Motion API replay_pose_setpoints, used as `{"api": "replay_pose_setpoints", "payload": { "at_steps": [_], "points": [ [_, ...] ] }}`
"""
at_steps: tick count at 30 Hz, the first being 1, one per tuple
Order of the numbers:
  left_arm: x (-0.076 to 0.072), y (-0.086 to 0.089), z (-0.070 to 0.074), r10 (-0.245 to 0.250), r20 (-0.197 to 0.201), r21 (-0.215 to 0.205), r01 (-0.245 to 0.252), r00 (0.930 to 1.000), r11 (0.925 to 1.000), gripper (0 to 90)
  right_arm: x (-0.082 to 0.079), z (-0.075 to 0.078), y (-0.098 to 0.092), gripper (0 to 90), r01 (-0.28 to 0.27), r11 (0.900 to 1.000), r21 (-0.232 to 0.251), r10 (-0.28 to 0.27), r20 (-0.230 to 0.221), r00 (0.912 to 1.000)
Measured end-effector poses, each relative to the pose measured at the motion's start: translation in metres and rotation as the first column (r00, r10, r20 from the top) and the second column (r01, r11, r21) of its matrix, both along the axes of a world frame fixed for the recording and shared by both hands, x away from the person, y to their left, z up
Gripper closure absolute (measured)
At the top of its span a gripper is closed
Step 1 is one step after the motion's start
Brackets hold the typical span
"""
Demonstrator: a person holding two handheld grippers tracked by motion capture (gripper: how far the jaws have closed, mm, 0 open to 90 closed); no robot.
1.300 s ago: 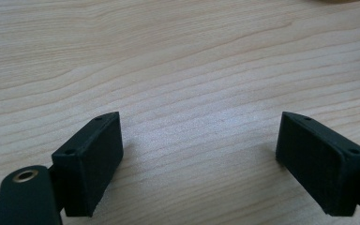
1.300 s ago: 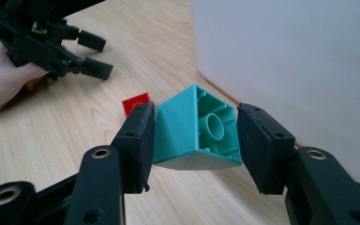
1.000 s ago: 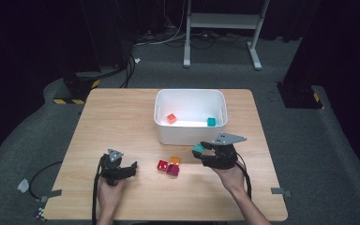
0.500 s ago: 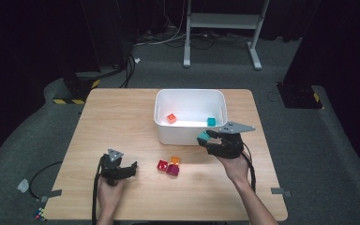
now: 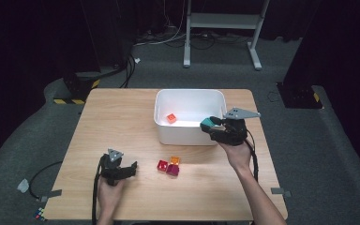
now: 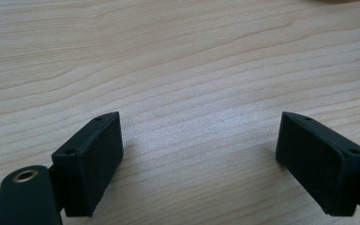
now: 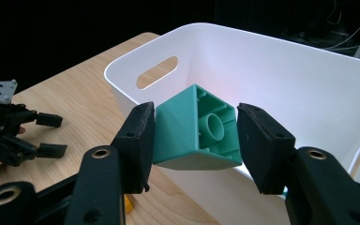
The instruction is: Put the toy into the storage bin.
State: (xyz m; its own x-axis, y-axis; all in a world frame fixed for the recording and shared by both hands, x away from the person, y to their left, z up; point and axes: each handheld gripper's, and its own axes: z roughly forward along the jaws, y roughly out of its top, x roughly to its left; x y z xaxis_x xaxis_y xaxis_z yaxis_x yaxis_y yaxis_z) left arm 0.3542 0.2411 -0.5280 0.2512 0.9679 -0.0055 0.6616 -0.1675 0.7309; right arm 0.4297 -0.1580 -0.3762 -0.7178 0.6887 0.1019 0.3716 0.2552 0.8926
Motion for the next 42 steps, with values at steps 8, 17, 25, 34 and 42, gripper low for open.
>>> {"api": "replay_pose_setpoints", "payload": {
  "at_steps": [8, 17, 25, 34, 42],
  "points": [
    [0.0, 0.0, 0.0, 0.0, 0.0, 0.0, 0.0, 1.0, 1.0, 15.2, 0.013, 0.008, 0.006, 48.3, 0.007, 1.0, -0.022, -0.007, 0.004, 1.0],
    [0.0, 0.0, 0.0, 0.0, 0.0, 0.0, 0.0, 1.0, 1.0, 15.1, 0.032, 0.013, 0.011, 48.3, 0.028, 0.999, -0.029, -0.029, -0.008, 0.9996],
    [0.0, 0.0, 0.0, -0.001, -0.001, 0.0, 0.001, 1.0, 1.0, 15.2, 0.053, 0.007, 0.014, 48.2, 0.077, 0.996, -0.043, -0.079, -0.035, 0.9963],
    [0.0, 0.0, 0.0, -0.001, 0.0, 0.0, 0.001, 1.0, 1.0, 15.1, 0.066, 0.003, 0.016, 48.1, 0.105, 0.993, -0.057, -0.108, -0.048, 0.993],
    [0.0, 0.0, 0.0, -0.001, 0.0, 0.0, 0.001, 1.0, 1.0, 15.2, 0.073, -0.004, 0.014, 48.1, 0.118, 0.991, -0.067, -0.123, -0.076, 0.9894]
  ]
}}
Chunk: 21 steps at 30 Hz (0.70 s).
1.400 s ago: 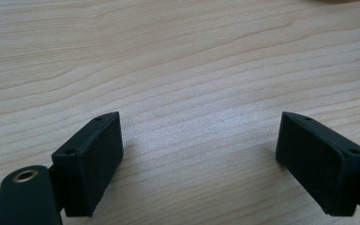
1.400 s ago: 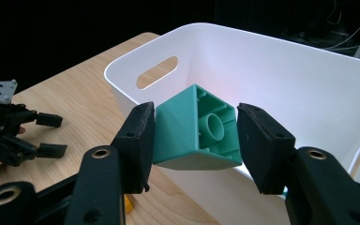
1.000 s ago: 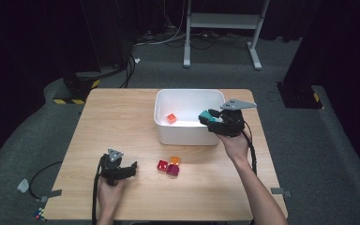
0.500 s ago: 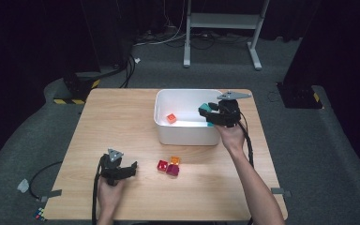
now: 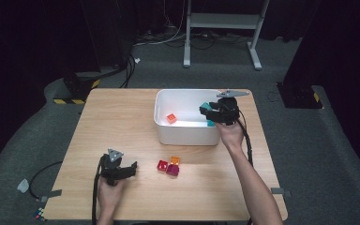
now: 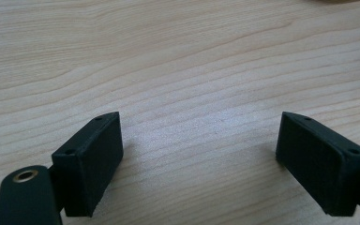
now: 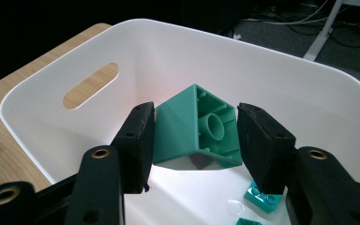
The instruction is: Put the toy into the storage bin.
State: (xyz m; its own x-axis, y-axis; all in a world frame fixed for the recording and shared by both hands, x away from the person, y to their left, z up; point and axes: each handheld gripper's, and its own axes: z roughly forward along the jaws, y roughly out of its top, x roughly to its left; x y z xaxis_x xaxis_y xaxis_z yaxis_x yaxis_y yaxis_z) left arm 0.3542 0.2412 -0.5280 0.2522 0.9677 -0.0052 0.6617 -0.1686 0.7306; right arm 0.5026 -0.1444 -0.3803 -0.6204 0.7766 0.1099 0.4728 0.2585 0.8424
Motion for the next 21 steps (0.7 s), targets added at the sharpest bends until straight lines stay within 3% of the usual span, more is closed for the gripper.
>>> {"api": "replay_pose_setpoints", "payload": {
  "at_steps": [12, 21],
  "points": [
    [0.0, 0.0, 0.0, 0.0, 0.0, 0.0, 0.0, 1.0, 1.0, 15.1, 0.0036, -0.0041, 0.0007, 47.9, 0.008, 1.0, -0.016, -0.008, -0.011, 0.9999],
    [0.0, 0.0001, 0.0, -0.001, 0.0, 0.0, 0.001, 1.0, 1.0, 15.2, 0.0041, -0.0067, -0.0021, 44.0, 0.012, 1.0, 0.004, -0.012, -0.017, 0.9998]
  ]
}}
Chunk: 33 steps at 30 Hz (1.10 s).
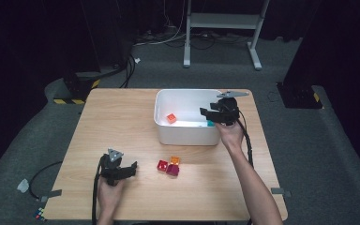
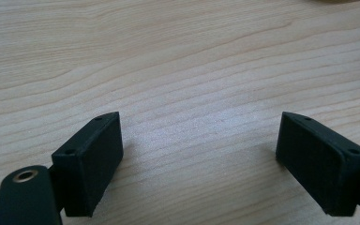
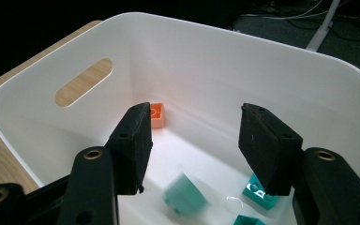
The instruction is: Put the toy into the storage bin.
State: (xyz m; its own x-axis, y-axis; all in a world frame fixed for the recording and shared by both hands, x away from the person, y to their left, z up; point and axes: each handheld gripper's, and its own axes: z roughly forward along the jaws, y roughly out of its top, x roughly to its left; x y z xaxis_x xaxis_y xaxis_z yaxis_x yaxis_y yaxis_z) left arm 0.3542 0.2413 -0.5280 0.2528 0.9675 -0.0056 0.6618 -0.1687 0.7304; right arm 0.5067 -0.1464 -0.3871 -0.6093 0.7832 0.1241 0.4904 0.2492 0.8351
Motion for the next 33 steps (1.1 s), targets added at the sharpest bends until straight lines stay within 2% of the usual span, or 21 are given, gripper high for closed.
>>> {"api": "replay_pose_setpoints", "payload": {
  "at_steps": [10, 16, 18, 20, 23, 33],
  "points": [
    [0.0, 0.0, 0.0, 0.0, 0.0, -0.001, 0.0, 1.0, 1.0, 15.1, -0.005, -0.001, -0.007, 40.3, 0.011, 1.0, 0.029, -0.011, 0.013, 0.9999],
    [0.0, 0.0, 0.0, 0.0, 0.001, -0.002, 0.0, 1.0, 1.0, 15.1, -0.016, 0.002, -0.009, 40.3, -0.002, 0.999, 0.036, 0.001, 0.038, 0.9993],
    [0.0, 0.0, 0.0, 0.0, 0.0, 0.0, 0.0, 1.0, 1.0, 15.1, -0.02, 0.004, -0.009, 40.3, -0.014, 0.999, 0.039, 0.012, 0.047, 0.9988],
    [0.0, 0.0, 0.0, 0.001, 0.001, -0.002, -0.001, 1.0, 1.0, 15.2, -0.027, 0.005, -0.008, 41.0, -0.028, 0.998, 0.049, 0.024, 0.077, 0.9968],
    [0.0, 0.0, 0.0, 0.001, 0.001, -0.002, -0.001, 1.0, 1.0, 15.1, -0.035, 0.004, -0.007, 41.6, -0.047, 0.998, 0.051, 0.042, 0.088, 0.9952],
    [0.0, 0.0, 0.0, 0.001, 0.001, -0.002, -0.001, 1.0, 1.0, 15.1, -0.064, -0.005, -0.005, 43.1, -0.099, 0.991, 0.086, 0.09, 0.099, 0.991]
  ]
}}
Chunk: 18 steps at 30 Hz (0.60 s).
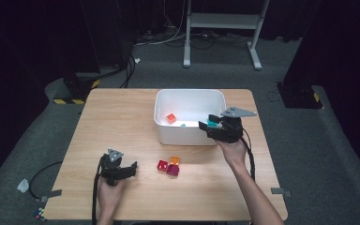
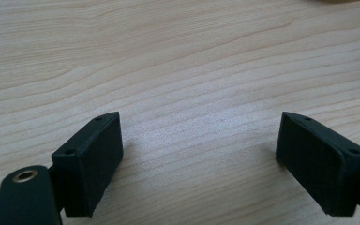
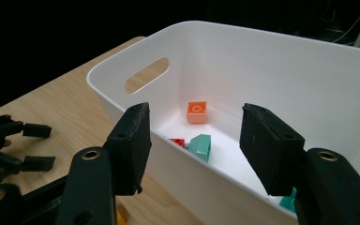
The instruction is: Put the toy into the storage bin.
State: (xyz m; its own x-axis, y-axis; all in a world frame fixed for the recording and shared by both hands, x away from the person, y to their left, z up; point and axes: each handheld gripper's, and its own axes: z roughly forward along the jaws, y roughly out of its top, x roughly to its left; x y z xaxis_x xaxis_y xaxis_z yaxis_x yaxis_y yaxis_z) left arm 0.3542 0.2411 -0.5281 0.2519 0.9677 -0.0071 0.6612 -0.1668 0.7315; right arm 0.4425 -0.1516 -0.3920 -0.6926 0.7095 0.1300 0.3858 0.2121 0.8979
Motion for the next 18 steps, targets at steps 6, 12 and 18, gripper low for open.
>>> {"api": "replay_pose_setpoints", "payload": {
  "at_steps": [6, 12, 18],
  "points": [
    [0.0, 0.0, 0.0, -0.001, -0.001, 0.001, 0.001, 1.0, 1.0, 15.2, -0.017, -0.011, 0.003, 43.3, -0.027, 1.0, -0.009, 0.027, -0.005, 0.9996],
    [0.0, 0.0, 0.0, -0.001, -0.001, 0.001, 0.001, 1.0, 1.0, 15.2, -0.03, -0.025, 0.007, 43.4, -0.04, 0.999, -0.027, 0.04, -0.012, 0.9991],
    [0.0, 0.0, 0.0, 0.0, 0.0, 0.0, 0.0, 1.0, 1.0, 15.1, -0.043, -0.041, 0.011, 43.5, -0.065, 0.997, -0.037, 0.064, -0.034, 0.9974]
  ]
}}
